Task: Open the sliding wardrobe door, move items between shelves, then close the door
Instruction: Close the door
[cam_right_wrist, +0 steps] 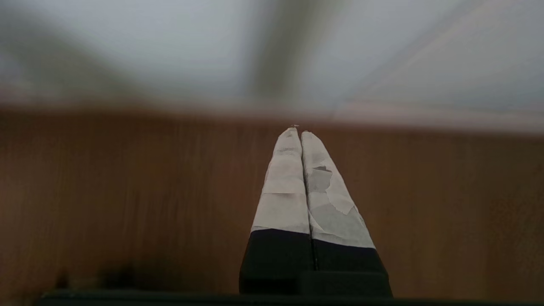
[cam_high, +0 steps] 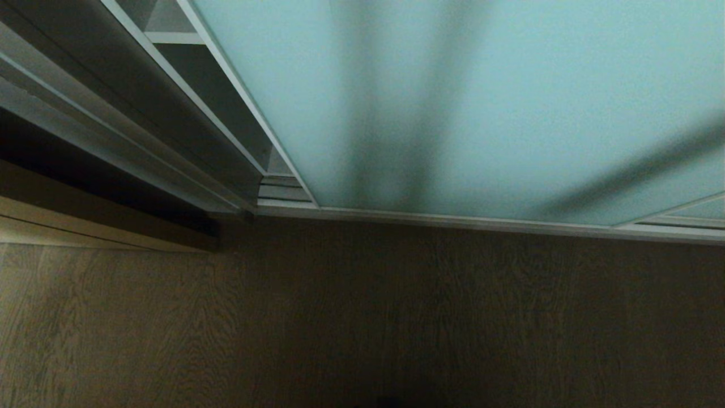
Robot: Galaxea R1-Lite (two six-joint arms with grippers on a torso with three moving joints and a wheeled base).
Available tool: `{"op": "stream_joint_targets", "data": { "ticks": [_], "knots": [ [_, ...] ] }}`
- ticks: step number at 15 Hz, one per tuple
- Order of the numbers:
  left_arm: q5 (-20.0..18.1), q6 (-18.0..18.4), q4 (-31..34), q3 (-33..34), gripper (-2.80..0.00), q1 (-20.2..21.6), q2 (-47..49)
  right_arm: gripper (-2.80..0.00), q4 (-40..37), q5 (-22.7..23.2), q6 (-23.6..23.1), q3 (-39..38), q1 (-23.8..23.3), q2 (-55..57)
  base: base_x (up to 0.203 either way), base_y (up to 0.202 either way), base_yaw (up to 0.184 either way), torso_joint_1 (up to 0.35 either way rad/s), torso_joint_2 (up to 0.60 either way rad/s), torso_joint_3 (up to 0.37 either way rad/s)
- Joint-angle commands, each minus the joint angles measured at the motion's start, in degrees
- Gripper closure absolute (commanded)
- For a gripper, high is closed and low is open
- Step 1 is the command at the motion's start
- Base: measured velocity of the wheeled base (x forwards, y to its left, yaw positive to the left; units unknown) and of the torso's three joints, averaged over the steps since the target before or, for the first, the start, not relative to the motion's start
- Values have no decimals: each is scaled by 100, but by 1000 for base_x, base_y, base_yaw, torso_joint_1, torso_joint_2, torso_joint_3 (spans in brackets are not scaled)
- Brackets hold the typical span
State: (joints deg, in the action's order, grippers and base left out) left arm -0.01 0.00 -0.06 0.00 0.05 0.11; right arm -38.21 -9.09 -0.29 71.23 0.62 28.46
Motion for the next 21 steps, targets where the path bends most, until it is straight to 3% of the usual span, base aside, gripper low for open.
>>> {"op": "stream_joint_targets", "data": {
  "ticks": [1, 4, 5, 10, 12, 15, 18, 21],
  "knots": [
    [1, 0, -3, 0, 0, 4, -2, 0, 27, -86, 109, -1544, 231, -994, 0, 0, 0, 0, 0, 0],
    [1, 0, -3, 0, 0, 4, -2, 0, 244, -557, 1148, -2807, 280, -1267, 0, 0, 0, 0, 0, 0],
    [1, 0, -3, 0, 0, 4, -2, 0, 351, -604, 1152, -3099, 216, -1488, 0, 0, 0, 0, 0, 0],
    [1, 0, -3, 0, 0, -3, -2, 0, 1236, -116, -216, -4485, -23, -2845, 0, 0, 0, 0, 0, 0],
    [1, 0, -3, 0, 0, 4, -2, 0, 1413, -44, -245, -4954, -34, -2861, 0, 0, 0, 0, 0, 0],
    [1, 0, -3, 0, 0, 4, -2, 0, 2421, -10, -321, -5948, -36, -2863, 0, 0, 0, 0, 0, 0],
    [3, 0, -3, 0, 0, 4, -2, 0, 2966, 5, -368, -6463, -36, -2864, 0, 0, 0, 0, 0, 0],
    [1, 0, -3, 0, 0, 4, -2, 0, 3880, 205, -718, -6831, -36, -2855, 0, 0, 0, 0, 0, 0]
  ]
}}
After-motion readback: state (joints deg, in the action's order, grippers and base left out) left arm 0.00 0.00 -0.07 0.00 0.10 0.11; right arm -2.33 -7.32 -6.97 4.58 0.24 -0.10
